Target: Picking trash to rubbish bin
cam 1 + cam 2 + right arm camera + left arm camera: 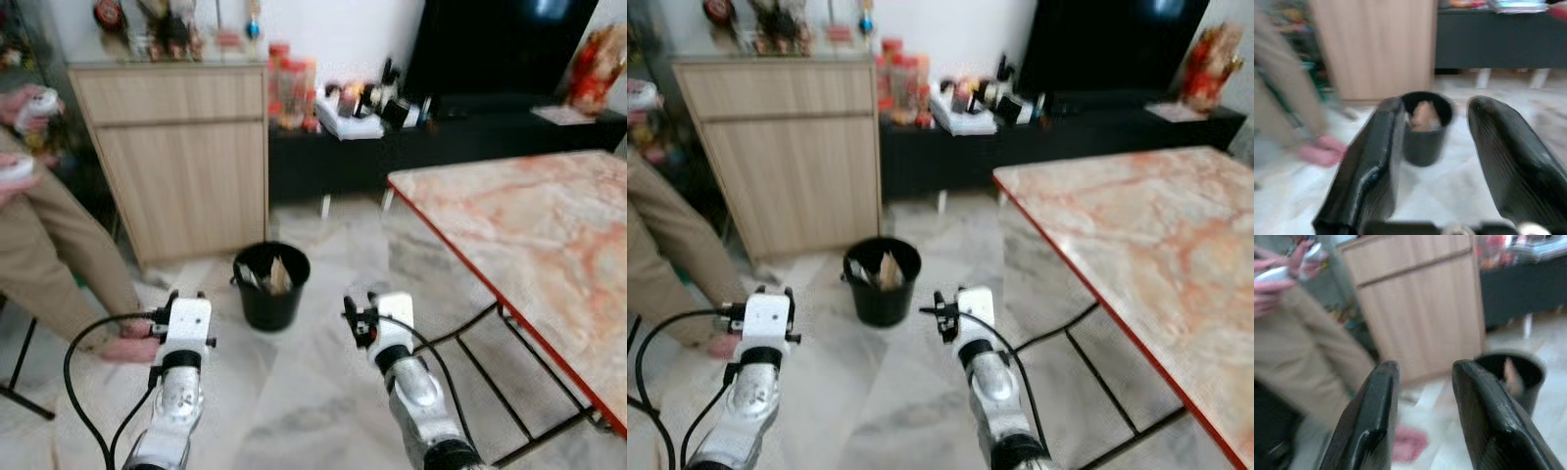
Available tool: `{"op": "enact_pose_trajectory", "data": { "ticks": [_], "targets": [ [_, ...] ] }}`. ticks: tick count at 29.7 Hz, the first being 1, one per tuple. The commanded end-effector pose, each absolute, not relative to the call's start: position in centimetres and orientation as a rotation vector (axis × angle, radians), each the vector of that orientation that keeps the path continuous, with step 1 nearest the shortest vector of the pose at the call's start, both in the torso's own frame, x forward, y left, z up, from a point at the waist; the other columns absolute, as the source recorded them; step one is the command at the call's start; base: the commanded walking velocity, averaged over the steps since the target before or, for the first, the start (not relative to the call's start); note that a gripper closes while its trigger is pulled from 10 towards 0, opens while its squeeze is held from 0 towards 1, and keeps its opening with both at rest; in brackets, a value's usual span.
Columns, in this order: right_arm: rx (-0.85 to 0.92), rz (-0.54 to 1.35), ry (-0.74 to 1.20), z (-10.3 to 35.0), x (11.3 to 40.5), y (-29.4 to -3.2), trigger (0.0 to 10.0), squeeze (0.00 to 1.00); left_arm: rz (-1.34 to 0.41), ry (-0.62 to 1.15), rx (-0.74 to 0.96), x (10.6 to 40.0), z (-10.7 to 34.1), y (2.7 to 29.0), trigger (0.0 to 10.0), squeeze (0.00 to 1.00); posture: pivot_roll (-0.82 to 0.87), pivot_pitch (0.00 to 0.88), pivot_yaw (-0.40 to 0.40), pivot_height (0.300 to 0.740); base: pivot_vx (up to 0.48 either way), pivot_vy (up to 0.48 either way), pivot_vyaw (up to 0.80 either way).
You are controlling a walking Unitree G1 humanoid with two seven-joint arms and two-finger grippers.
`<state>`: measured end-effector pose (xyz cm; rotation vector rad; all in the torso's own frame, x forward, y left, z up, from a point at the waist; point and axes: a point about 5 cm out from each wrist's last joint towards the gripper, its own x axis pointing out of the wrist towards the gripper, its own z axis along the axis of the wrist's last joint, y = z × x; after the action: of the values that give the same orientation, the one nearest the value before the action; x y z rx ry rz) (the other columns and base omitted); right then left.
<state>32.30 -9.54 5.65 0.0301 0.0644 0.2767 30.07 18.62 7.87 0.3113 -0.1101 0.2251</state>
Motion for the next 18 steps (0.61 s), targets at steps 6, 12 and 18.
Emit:
{"op": "enact_pose_trajectory", "data": {
  "ticks": [6,12,18],
  "targets": [
    [0.022,0.254,0.106,4.7,31.9,-10.4,10.0,0.00,0.213,-0.095,0.304,30.0,7.5,18.5,10.0,0.00,-0.01,0.074,-0.078,0.740,-0.217,0.000,0.00],
    [0.010,0.244,0.160,3.7,31.3,-11.1,10.0,0.00,0.202,0.006,0.326,29.4,5.5,19.3,10.0,0.00,-0.01,0.076,-0.080,0.740,0.000,0.000,0.00],
    [-0.001,0.234,0.247,2.0,30.3,-11.9,10.0,0.00,0.221,0.140,0.315,28.1,3.0,20.7,10.0,0.00,-0.01,0.076,-0.079,0.740,0.000,0.000,0.00]
  ]
}}
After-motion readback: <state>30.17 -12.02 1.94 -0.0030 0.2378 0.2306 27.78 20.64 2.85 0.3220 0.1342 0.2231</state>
